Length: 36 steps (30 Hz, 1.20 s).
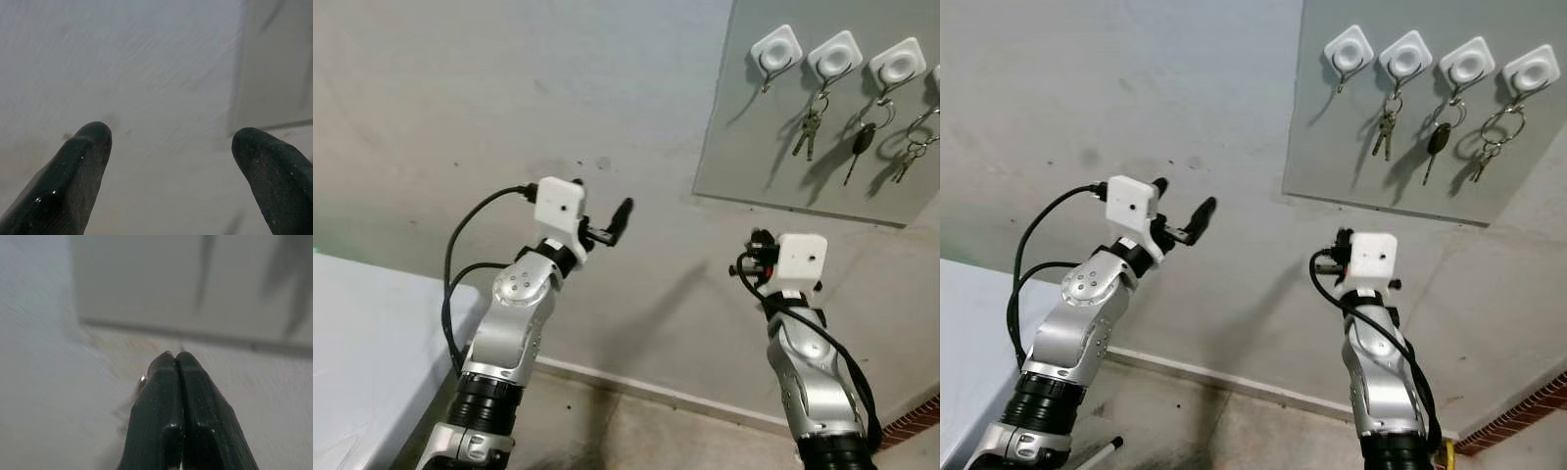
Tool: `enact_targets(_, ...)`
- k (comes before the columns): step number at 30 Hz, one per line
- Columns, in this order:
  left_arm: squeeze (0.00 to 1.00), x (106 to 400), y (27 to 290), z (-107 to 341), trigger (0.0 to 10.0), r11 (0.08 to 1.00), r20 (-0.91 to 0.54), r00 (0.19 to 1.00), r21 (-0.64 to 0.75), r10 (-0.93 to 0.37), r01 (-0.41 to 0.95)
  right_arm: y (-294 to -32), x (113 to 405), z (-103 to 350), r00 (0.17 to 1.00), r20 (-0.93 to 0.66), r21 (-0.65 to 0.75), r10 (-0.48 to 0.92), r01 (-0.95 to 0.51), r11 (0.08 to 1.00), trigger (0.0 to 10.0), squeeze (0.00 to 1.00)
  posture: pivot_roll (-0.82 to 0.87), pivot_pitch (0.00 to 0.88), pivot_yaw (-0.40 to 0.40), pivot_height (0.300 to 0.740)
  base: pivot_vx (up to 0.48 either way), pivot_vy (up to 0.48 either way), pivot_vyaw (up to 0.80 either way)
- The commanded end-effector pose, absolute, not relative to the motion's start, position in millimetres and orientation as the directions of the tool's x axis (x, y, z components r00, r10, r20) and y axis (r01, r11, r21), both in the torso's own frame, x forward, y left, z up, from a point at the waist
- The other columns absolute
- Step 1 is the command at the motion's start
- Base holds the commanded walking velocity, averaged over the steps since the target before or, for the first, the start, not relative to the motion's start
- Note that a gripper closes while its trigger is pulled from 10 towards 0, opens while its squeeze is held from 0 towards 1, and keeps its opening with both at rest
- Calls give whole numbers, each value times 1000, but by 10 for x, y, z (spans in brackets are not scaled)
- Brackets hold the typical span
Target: Hang keys on a hook
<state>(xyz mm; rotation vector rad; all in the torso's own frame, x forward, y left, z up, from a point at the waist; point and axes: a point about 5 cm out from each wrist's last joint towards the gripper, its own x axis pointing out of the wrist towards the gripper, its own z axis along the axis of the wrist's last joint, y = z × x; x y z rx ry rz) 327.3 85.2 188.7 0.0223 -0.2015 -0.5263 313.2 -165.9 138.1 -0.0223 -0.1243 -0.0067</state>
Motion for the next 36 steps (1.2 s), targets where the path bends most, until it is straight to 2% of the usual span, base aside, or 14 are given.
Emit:
enact_targets(1,0,3236,790,1946,10000,843,194,821,96,-538,530,-1630,3160,1501,986,167,-19,22,-19,1000,10000,0,-63,39,37,740,0,0,0)
enact_targets(5,0,3142,623,2044,10000,792,210,764,140,-610,594,-1574,3171,1690,964,243,-21,106,-104,994,10000,0,-63,42,42,740,0,0,0)
enact_targets(15,0,3111,458,2195,10000,744,240,705,167,-667,647,-1480,3195,2081,901,378,-14,212,-224,975,10000,0,-64,45,55,740,0,0,0)
enact_targets(36,0,3111,394,2390,10000,700,280,645,196,-711,687,-1505,3234,2670,786,572,39,234,-311,950,10000,0,-64,47,65,740,0,0,0)
